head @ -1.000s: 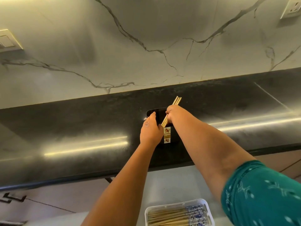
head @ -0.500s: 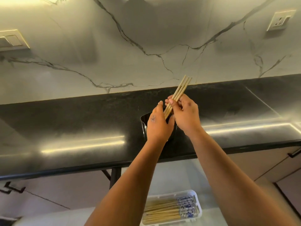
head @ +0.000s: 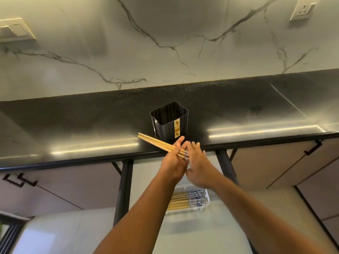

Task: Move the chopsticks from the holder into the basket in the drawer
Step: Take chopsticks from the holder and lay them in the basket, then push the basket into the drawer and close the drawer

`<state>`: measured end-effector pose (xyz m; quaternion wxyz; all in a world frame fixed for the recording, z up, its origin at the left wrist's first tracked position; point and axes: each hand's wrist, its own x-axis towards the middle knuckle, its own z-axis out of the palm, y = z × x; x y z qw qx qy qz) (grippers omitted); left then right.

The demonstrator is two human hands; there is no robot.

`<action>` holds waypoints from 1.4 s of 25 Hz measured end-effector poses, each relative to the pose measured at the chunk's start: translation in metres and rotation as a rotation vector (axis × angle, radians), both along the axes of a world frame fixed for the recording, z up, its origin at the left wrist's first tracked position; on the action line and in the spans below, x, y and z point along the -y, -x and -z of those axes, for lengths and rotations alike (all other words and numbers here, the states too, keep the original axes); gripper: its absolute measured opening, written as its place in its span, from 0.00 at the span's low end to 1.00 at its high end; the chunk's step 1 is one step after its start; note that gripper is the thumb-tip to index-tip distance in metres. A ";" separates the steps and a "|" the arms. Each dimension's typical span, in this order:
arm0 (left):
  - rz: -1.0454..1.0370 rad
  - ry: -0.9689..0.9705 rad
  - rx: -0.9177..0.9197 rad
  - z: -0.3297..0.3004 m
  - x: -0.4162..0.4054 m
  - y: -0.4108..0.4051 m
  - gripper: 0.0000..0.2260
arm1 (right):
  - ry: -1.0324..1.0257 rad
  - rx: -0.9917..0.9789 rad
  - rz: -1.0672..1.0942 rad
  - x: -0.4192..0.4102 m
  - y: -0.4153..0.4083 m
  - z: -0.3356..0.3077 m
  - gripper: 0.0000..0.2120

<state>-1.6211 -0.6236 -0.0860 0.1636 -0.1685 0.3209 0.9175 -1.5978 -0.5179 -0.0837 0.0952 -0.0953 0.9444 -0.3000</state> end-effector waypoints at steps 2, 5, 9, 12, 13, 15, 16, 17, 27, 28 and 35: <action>0.042 0.056 0.080 0.024 -0.010 -0.021 0.13 | -0.250 -0.112 0.013 0.008 -0.025 0.042 0.35; 0.050 0.086 0.230 0.060 -0.010 -0.044 0.12 | -0.287 -0.190 0.006 0.001 -0.038 0.084 0.24; -0.104 0.086 0.427 0.106 0.022 -0.060 0.09 | -0.503 -0.128 -0.206 -0.027 -0.039 0.128 0.15; -0.297 0.146 0.509 0.128 0.060 -0.062 0.08 | -0.577 -0.021 -0.172 -0.052 -0.032 0.149 0.15; -0.315 0.207 0.513 0.136 0.071 -0.062 0.10 | -0.591 0.008 -0.167 -0.057 -0.029 0.155 0.17; -0.267 0.440 0.525 0.151 0.086 -0.063 0.14 | -0.630 0.046 -0.201 -0.056 -0.023 0.169 0.19; -0.212 0.617 0.529 0.157 0.089 -0.064 0.14 | -0.651 0.058 -0.230 -0.050 -0.020 0.175 0.19; -0.152 0.808 0.530 0.163 0.089 -0.066 0.14 | -0.673 0.075 -0.251 -0.042 -0.018 0.181 0.20; 0.301 1.155 0.440 0.216 0.099 -0.063 0.15 | -0.718 0.023 -0.327 -0.010 0.005 0.221 0.25; 0.305 1.179 0.436 0.218 0.103 -0.062 0.14 | -0.680 -0.022 -0.334 -0.014 0.006 0.220 0.24; 0.279 1.088 0.345 0.226 0.118 -0.050 0.10 | 0.150 -0.009 0.553 -0.070 0.004 0.208 0.08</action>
